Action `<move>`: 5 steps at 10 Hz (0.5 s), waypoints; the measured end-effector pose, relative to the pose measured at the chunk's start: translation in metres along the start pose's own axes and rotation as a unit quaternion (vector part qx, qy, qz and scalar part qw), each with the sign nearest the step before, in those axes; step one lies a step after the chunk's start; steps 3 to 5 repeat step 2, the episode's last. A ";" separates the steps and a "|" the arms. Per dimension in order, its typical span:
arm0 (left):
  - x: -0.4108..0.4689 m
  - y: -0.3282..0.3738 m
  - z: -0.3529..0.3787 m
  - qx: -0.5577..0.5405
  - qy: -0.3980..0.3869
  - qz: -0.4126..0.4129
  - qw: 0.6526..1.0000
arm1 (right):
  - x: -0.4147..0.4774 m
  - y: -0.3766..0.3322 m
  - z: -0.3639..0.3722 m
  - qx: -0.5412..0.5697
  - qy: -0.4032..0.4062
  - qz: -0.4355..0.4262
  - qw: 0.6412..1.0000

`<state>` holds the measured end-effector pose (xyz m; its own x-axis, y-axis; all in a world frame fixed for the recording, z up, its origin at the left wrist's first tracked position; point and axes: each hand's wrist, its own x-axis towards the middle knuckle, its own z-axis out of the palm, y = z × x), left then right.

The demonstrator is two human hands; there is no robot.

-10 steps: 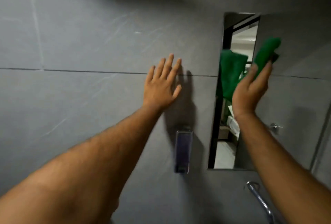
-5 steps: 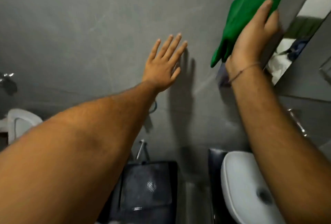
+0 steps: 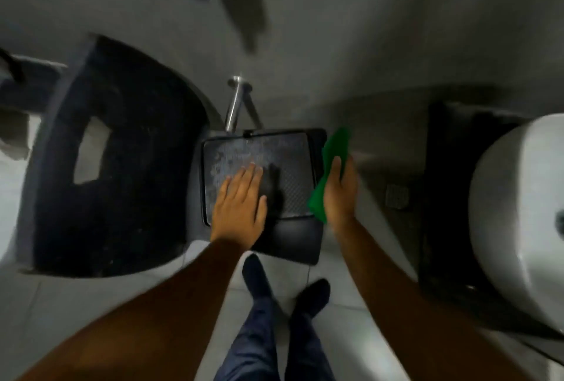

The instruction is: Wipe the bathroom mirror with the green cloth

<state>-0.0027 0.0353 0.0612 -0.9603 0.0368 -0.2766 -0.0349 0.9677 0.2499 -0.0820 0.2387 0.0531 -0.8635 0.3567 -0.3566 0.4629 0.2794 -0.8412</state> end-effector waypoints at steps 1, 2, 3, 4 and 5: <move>0.006 -0.020 0.035 -0.008 -0.011 -0.029 0.999 | 0.027 0.044 0.040 -0.079 -0.057 -0.025 0.995; 0.018 -0.033 0.063 -0.003 -0.008 -0.050 0.999 | 0.046 0.077 0.085 -0.252 -0.142 -0.063 0.955; 0.018 -0.033 0.063 -0.003 -0.008 -0.050 0.999 | 0.046 0.077 0.085 -0.252 -0.142 -0.063 0.955; 0.018 -0.033 0.063 -0.003 -0.008 -0.050 0.999 | 0.046 0.077 0.085 -0.252 -0.142 -0.063 0.955; 0.018 -0.033 0.063 -0.003 -0.008 -0.050 0.999 | 0.046 0.077 0.085 -0.252 -0.142 -0.063 0.955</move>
